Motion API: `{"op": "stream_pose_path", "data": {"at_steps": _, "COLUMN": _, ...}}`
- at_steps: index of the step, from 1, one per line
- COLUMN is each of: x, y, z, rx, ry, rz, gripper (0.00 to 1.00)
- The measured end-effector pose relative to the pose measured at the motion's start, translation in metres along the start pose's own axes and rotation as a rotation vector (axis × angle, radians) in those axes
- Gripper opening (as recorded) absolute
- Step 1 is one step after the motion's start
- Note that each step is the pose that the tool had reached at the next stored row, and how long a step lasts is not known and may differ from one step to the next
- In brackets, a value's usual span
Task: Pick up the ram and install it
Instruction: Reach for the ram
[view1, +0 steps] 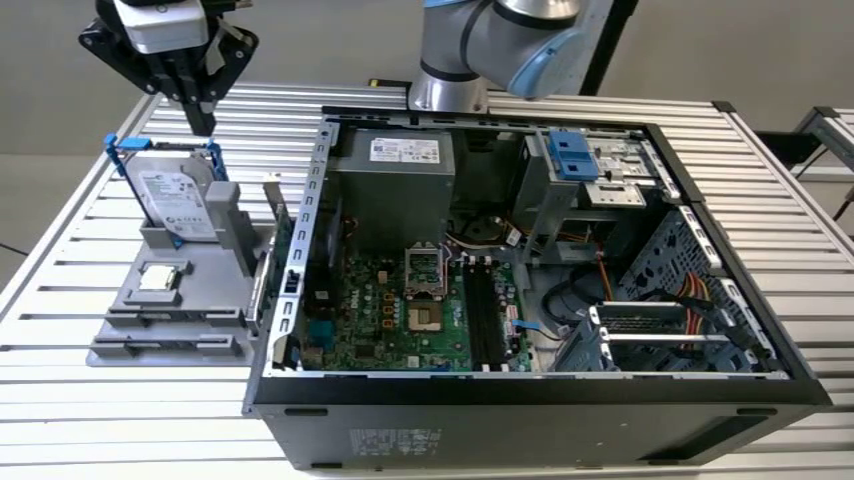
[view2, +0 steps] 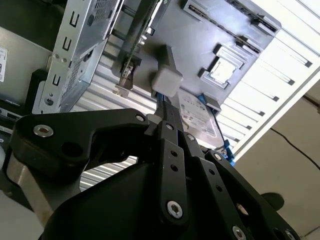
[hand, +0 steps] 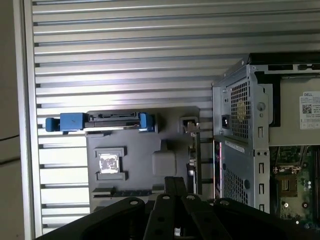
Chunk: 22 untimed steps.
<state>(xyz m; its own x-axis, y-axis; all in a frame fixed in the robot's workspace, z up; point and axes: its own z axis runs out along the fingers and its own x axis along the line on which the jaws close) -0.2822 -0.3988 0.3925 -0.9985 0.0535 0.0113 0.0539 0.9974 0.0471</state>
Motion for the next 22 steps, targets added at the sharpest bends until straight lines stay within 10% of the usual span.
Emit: {"op": "stream_pose_path", "data": {"at_steps": 22, "x": 0.0275, "y": -0.0015, "z": 0.0003, "rx": 0.0003, "ry": 0.0021, "rz": -0.022, "gripper": 0.00}}
